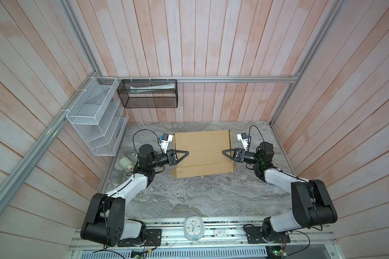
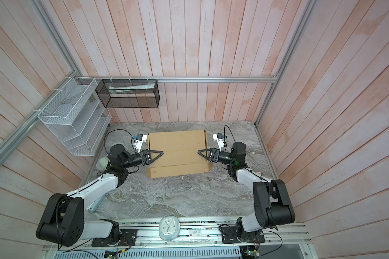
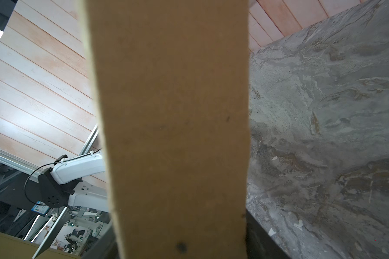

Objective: Fold the paper box

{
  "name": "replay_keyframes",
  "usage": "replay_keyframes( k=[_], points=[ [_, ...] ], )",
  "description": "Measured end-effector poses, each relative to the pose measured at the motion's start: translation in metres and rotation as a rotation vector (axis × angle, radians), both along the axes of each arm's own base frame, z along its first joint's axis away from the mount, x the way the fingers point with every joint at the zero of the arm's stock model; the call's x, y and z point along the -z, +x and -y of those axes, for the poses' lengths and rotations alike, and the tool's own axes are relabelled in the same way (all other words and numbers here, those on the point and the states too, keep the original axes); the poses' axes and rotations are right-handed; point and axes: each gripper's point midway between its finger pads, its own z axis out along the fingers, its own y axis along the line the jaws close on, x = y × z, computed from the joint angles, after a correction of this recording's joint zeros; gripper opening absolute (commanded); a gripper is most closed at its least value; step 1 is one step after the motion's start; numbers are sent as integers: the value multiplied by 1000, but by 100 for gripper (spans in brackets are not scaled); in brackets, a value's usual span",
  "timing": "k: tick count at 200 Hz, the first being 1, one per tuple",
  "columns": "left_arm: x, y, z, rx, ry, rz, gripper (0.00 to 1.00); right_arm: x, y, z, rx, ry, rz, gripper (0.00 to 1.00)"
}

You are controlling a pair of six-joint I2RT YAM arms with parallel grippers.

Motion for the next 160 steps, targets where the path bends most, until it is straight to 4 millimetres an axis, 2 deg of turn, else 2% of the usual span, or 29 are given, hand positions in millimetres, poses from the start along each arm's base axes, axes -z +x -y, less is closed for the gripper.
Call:
replay_keyframes(
  k=[47,105,160],
  points=[
    [0,3,-9,-13,-5,0,55,2,1,11,35,-5,-7,79],
    [0,8,-17,-36,-14,-16,54,-2,-3,35,108,-21,29,79],
    [6,14,-24,-67,-14,-96,53,-10,4,63,303,-107,167,80]
  ],
)
